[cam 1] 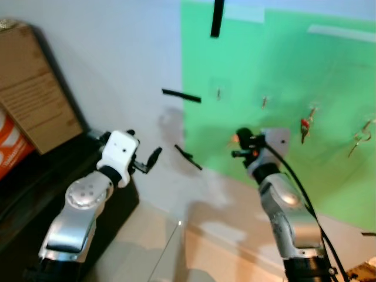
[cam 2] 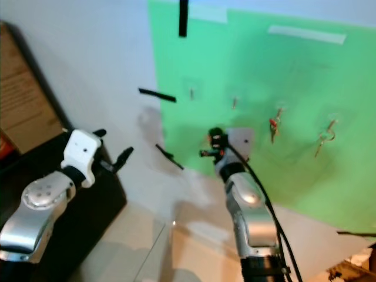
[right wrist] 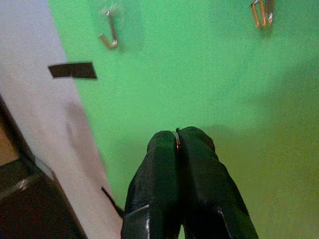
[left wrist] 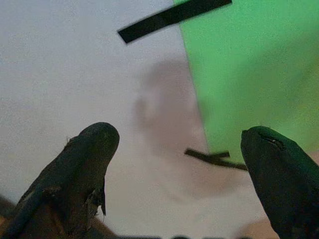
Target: Hang keys on a hook
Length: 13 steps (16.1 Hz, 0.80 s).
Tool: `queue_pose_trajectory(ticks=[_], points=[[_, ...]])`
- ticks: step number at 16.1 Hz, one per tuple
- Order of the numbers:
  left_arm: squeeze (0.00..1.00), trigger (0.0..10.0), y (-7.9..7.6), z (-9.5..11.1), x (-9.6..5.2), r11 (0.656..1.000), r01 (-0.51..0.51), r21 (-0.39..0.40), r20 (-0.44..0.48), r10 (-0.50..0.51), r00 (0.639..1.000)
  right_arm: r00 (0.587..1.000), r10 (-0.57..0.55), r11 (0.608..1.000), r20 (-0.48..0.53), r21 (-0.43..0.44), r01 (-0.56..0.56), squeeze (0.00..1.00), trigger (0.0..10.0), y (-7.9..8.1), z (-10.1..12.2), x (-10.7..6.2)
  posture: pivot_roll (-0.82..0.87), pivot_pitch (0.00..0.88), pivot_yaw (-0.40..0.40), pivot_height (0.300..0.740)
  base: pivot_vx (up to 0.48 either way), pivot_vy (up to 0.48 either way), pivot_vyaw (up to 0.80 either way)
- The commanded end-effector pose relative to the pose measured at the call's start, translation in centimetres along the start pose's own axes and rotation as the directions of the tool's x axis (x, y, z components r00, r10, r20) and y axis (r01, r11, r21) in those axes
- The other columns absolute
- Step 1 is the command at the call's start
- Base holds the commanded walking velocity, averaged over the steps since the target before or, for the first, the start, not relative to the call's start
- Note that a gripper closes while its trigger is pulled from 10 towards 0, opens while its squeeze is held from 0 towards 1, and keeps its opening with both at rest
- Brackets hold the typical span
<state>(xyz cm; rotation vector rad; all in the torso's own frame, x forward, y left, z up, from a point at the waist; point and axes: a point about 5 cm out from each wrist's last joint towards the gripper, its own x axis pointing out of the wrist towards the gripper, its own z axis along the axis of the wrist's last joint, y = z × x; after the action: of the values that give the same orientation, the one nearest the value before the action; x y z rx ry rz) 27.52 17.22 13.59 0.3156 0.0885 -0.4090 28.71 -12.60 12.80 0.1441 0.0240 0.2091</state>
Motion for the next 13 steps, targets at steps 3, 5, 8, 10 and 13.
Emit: queue_pose_trajectory(ticks=[3,5,8,10,13], points=[[0.36,10.0,-0.1,0.4,0.2,1.0,0.008,0.008,0.012,-0.009,1.0,0.999,-0.019,1.0,0.026,-0.009,0.019,0.0,10.0,-0.6,0.7,0.0,0.05,0.0,0.058,0.74,0.319,0.0,0.0],[0.36,10.0,-0.1,0.4,0.2,1.0,0.008,0.008,0.012,-0.009,1.0,0.999,-0.019,1.0,0.026,-0.009,0.019,0.0,10.0,-0.6,0.7,0.0,0.05,0.0,0.058,0.74,0.319,0.0,0.0],[0.36,10.0,-0.1,0.4,0.2,1.0,0.008,0.008,0.012,-0.009,1.0,0.999,-0.019,1.0,0.026,-0.009,0.019,0.0,10.0,-0.6,0.7,0.0,0.05,0.0,0.058,0.74,0.319,0.0,0.0],[0.35,10.0,-1.2,0.9,0.2,0.986,0.167,-0.005,0.033,-0.167,0.985,0.995,0.003,1.0,0.096,0.012,-0.004,0.0,10.0,-0.9,2.3,0.2,0.07,0.0,-0.03,0.74,0.159,0.0,0.0],[0.35,10.0,-3.1,2.1,-0.2,0.905,0.425,-0.021,0.081,-0.422,0.903,0.977,0.044,0.998,0.209,0.037,-0.052,0.0,10.0,-1.4,5.2,0.3,0.08,0.0,-0.039,0.74,0.0,0.0,0.0]])
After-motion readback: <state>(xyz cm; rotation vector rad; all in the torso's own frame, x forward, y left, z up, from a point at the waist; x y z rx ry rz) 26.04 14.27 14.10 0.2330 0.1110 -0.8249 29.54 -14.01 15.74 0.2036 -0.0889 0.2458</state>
